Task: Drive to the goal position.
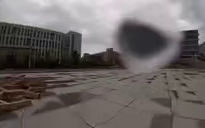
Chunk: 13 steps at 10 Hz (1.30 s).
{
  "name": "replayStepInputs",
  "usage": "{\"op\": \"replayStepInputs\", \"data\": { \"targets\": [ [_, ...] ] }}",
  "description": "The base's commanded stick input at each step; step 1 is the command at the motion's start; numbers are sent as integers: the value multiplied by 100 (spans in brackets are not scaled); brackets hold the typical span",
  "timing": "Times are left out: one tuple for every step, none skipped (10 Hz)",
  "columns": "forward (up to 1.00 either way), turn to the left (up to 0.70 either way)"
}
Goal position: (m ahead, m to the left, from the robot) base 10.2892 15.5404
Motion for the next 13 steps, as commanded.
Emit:
{"op": "replayStepInputs", "data": {
  "targets": [
    [70,10],
    [70,2],
    [70,1],
    [70,0],
    [70,0],
    [70,0],
    [70,0],
    [70,0],
    [70,0],
    [70,1],
    [70,2],
    [70,3],
    [70,3]
  ]
}}
